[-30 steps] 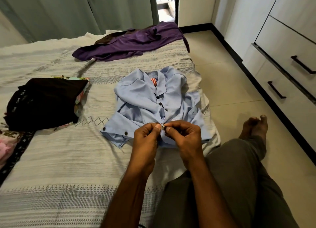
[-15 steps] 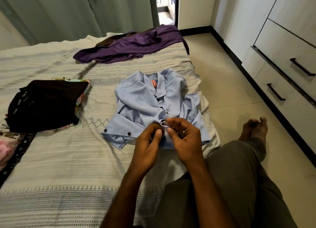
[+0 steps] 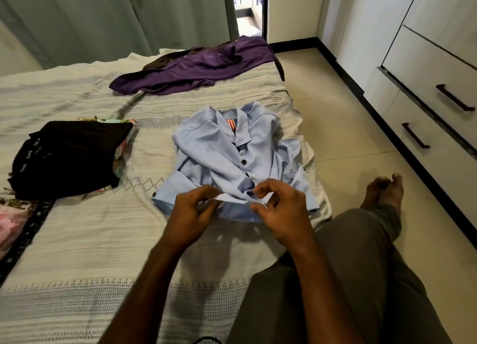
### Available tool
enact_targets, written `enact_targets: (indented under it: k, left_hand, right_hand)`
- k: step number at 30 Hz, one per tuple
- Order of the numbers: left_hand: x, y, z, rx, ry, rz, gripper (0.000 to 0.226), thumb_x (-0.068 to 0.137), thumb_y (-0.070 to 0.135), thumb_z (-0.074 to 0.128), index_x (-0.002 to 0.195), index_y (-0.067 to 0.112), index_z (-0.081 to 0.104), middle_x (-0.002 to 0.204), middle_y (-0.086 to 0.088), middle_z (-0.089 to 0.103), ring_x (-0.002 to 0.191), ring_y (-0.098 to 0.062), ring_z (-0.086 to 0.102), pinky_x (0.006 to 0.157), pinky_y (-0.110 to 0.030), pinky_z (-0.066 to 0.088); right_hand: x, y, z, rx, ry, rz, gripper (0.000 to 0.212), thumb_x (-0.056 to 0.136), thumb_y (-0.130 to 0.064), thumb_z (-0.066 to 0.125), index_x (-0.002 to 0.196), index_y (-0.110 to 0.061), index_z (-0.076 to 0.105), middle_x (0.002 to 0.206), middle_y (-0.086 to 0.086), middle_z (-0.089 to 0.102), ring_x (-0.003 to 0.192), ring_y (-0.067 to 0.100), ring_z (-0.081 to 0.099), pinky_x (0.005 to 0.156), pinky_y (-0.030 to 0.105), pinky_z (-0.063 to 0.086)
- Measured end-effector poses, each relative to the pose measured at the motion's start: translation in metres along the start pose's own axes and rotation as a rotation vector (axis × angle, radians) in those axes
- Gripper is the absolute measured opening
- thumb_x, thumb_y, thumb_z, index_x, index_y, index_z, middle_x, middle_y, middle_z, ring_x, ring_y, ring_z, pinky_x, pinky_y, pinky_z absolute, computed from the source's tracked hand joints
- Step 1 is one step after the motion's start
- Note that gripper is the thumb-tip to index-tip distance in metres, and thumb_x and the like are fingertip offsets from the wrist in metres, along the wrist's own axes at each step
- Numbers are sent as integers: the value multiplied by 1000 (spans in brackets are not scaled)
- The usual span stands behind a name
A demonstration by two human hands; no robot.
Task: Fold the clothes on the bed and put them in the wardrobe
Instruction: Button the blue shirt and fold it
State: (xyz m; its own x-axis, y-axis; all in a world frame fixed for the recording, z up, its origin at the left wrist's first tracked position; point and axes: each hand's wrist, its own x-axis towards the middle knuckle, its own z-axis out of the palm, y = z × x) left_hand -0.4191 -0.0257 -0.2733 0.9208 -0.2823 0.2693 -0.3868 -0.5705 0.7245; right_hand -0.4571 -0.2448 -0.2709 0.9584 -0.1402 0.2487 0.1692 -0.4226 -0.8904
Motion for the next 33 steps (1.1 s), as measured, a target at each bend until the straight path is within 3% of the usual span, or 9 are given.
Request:
enact_targets:
  k: [2,6,9,13,17,20,25,28,33]
  left_hand:
    - [5,6,-19,-76,-69,-2,12,87,23,75,81,15,68,71,7,63,66,-1,57,62,-20,43]
    - [11,1,-39,-50,-218,-56,18,82,9,82,87,21,70,78,15,65,69,-2,60,63,-14,45]
    - [13,-9,-43,-64,-142,-94,18,86,3,77,90,20,71,82,5,69,71,-10,67,64,-27,55]
    - [15,-9,-50,-247,-59,-105,8,88,15,71,94,9,72,82,-9,69,75,-15,65,69,-25,51]
    - [14,-3,-69,-416,-170,-109,9,85,11,68,92,10,74,79,-3,69,76,-12,63,69,-21,50]
    - [17,-7,-79,-475,-279,-170,24,85,28,67,96,8,76,92,-22,71,88,-23,66,80,-29,50]
    - [20,-4,-80,-322,-319,-217,15,89,14,65,92,19,80,95,-14,76,92,-19,70,85,-32,53]
    - [21,-1,-80,-183,-343,-178,25,86,-3,74,86,21,81,88,-6,77,85,-18,70,79,-30,53]
    - [21,2,-78,-61,-451,-105,29,83,-4,77,85,25,79,83,-5,75,76,-18,68,70,-28,52]
  right_hand:
    - [4,7,-7,-109,79,-49,32,69,12,73,86,-15,73,83,-7,67,64,1,59,57,11,43]
    - [5,9,-17,-191,168,-83,26,70,5,70,84,-16,72,80,-6,69,67,8,62,62,28,53]
    - [3,7,-20,-175,170,-67,19,77,-4,75,87,-20,73,78,-7,71,72,7,66,66,32,56]
    - [1,7,-28,-54,91,-24,15,79,-22,86,87,-20,74,72,-7,70,68,11,66,62,27,56]
    - [-2,12,-38,-1,2,-30,11,77,-12,86,86,-13,79,79,-8,74,76,9,69,69,28,58]
    - [-2,19,-45,-25,-29,-29,14,79,-4,81,91,-12,79,84,-8,75,81,5,69,73,21,57]
    - [-1,23,-47,-98,-8,-15,10,80,-11,82,89,-16,79,80,-14,73,79,2,68,72,13,51]
    - [-1,22,-49,-141,44,-11,8,80,-19,84,83,-18,77,75,-15,70,76,1,66,67,10,48]
    - [-1,21,-49,-166,101,-32,14,78,-22,86,76,-18,72,69,-16,65,73,2,64,63,10,46]
